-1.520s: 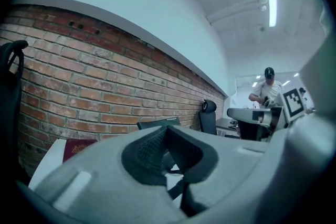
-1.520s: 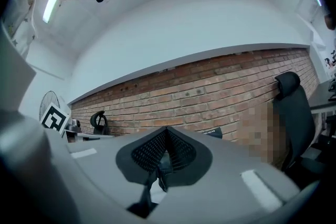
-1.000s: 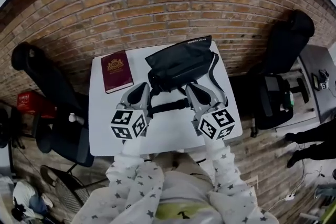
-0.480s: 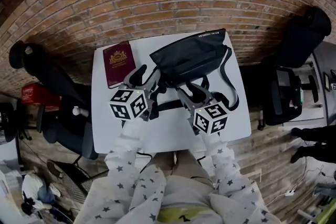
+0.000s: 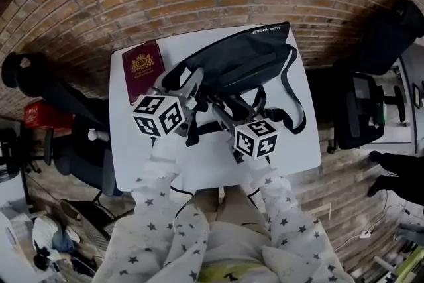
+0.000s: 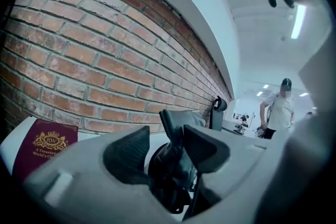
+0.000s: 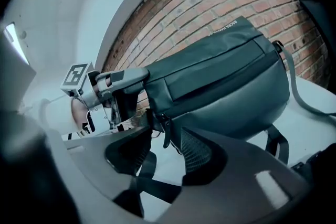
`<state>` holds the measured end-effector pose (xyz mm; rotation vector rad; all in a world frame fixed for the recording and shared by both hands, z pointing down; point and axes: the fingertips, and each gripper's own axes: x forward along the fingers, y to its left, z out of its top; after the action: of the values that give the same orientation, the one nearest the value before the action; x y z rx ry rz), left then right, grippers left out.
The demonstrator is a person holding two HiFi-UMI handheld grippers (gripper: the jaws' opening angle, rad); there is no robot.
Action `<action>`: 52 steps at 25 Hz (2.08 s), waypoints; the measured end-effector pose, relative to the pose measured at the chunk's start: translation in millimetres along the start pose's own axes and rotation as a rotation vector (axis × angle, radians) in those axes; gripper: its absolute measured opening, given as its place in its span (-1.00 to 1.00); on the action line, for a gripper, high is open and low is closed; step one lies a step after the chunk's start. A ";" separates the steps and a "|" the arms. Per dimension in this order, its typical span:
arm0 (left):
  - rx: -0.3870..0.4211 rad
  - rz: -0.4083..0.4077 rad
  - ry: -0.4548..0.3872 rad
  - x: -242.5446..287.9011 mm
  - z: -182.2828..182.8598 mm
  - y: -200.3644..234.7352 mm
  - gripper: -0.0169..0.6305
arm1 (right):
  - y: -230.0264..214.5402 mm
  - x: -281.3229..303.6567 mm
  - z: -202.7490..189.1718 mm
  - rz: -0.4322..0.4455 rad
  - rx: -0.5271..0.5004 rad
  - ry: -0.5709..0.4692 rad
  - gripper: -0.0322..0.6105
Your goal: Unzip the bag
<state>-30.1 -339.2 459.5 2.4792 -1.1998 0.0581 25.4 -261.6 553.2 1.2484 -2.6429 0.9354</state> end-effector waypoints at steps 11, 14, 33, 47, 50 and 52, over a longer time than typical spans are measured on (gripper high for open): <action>0.035 -0.063 -0.025 5.8 1.4 -9.3 -0.64 | -1.7 5.1 -4.2 0.028 0.053 0.003 -0.78; 0.043 -0.080 -0.023 5.4 1.8 -11.0 -0.69 | -1.7 3.5 0.9 0.029 0.058 -0.016 -0.83; 0.081 -0.135 0.007 3.0 -1.7 -13.2 -0.76 | -20.3 -0.2 16.7 -0.113 -0.099 0.029 -0.84; 0.099 -0.142 0.012 3.9 -0.5 -12.3 -0.76 | -59.4 -11.7 36.4 -0.172 -0.057 0.000 -0.84; 0.100 -0.128 0.010 3.7 -0.7 -11.3 -0.76 | -70.3 -17.5 42.8 -0.181 -0.074 0.005 -0.84; 0.101 -0.119 0.009 4.3 -0.4 -10.9 -0.76 | -78.0 -20.5 47.9 -0.190 -0.079 0.003 -0.84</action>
<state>-19.0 -336.1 457.2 2.6303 -1.0682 0.0997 104.2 -312.0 546.5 1.4460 -2.4779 0.7957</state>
